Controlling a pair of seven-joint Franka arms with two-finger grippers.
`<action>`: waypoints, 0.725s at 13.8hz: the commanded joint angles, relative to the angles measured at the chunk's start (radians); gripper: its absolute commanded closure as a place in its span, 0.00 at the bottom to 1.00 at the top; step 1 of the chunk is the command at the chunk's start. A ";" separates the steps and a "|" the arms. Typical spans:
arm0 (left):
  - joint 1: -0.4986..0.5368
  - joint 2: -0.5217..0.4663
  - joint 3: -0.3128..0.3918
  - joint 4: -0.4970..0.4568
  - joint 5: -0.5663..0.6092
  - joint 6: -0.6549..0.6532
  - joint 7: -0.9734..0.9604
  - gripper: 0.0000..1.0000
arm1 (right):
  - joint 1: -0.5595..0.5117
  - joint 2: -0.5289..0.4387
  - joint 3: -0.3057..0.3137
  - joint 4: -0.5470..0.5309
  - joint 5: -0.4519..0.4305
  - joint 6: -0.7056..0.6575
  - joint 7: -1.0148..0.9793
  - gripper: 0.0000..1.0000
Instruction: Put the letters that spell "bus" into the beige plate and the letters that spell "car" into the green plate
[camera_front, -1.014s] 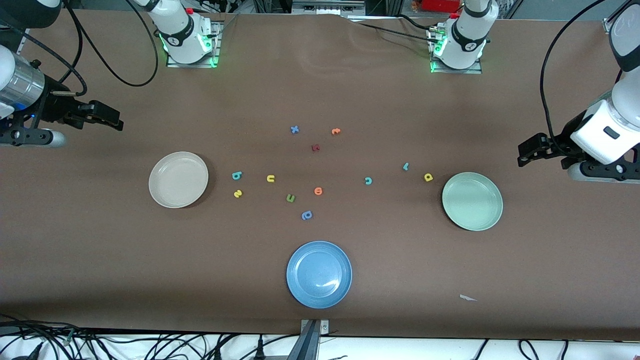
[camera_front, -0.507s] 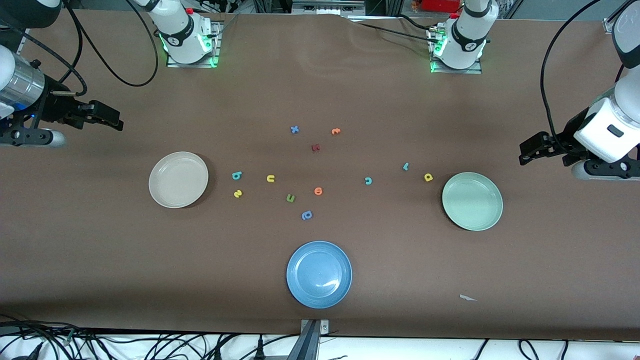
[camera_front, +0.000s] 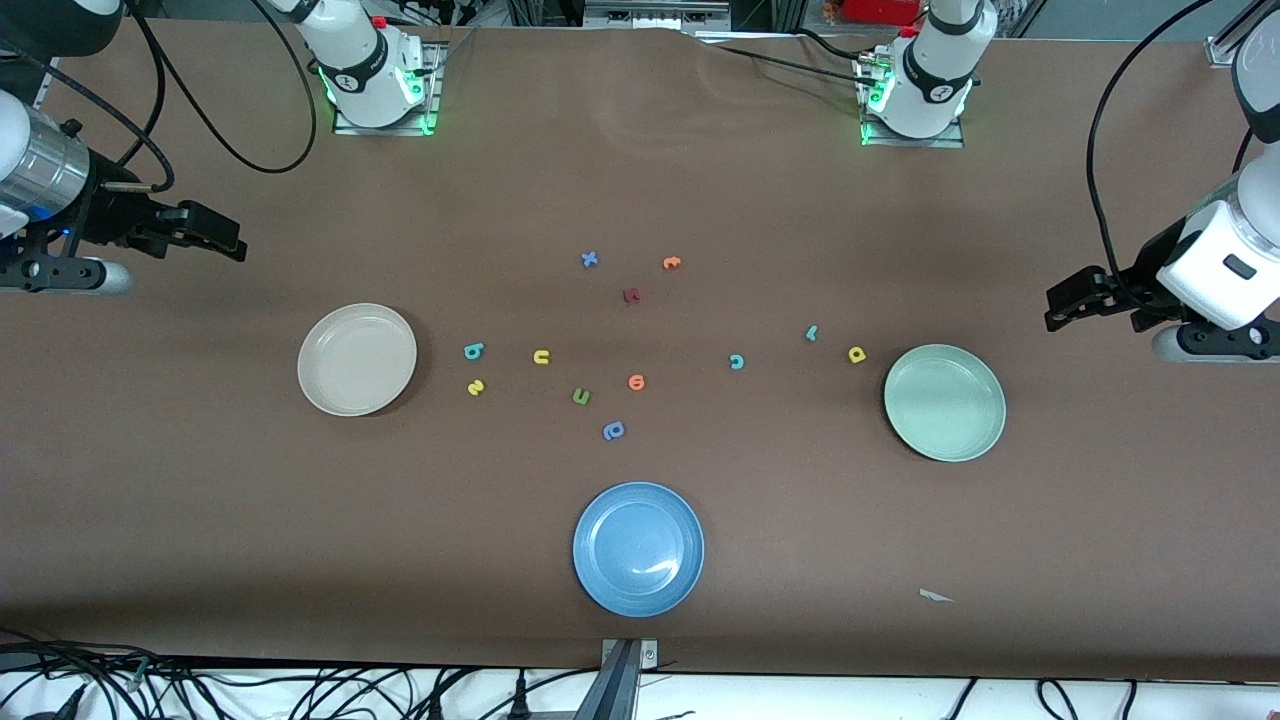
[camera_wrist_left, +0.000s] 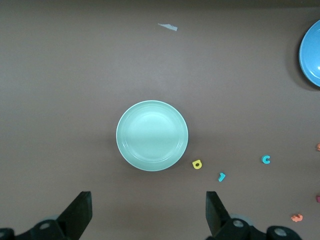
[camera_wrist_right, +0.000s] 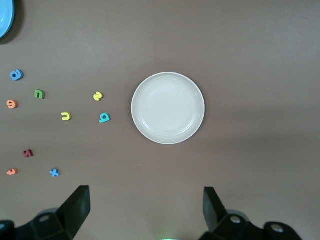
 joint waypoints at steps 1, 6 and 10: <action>0.000 0.008 -0.001 0.004 -0.020 -0.024 -0.018 0.00 | -0.006 -0.018 0.006 -0.012 0.013 0.001 0.008 0.00; -0.008 0.065 0.000 0.015 -0.018 -0.014 -0.015 0.00 | -0.006 -0.018 0.006 -0.012 0.013 0.001 0.008 0.00; -0.018 0.082 -0.018 0.012 -0.029 0.014 -0.013 0.00 | -0.006 -0.018 0.006 -0.012 0.013 -0.001 0.008 0.00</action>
